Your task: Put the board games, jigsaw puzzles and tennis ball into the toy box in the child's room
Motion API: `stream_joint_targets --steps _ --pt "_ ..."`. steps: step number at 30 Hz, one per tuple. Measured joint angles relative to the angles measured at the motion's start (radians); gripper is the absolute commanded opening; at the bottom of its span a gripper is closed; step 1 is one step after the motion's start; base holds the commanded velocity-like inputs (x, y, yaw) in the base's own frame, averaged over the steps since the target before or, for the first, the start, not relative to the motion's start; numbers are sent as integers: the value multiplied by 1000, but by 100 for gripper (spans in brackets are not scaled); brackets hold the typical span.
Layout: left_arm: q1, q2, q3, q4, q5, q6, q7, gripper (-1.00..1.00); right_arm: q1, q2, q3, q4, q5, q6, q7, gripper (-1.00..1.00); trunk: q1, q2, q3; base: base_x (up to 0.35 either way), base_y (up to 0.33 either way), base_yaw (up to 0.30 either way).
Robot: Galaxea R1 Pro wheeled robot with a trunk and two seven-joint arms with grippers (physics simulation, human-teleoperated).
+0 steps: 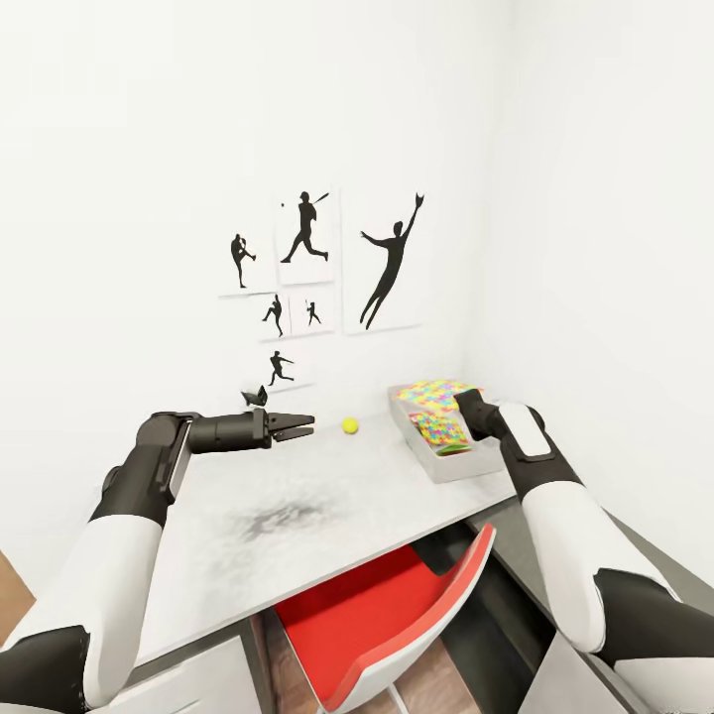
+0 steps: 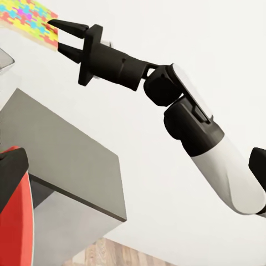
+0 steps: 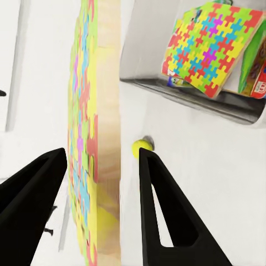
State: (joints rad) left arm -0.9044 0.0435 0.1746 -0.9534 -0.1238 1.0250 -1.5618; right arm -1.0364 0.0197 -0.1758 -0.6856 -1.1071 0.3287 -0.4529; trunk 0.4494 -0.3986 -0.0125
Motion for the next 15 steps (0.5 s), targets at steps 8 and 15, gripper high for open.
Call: stream_joint_targets --steps 8,15 --pt "0 0 -1 0 0 -1 0 100 1 6 -48 2 2 -87 4 -100 0 0 0 47 0 0" --pt "0 0 -1 0 0 0 0 100 2 9 -47 2 6 -113 4 -100 0 0 0 40 0 0"
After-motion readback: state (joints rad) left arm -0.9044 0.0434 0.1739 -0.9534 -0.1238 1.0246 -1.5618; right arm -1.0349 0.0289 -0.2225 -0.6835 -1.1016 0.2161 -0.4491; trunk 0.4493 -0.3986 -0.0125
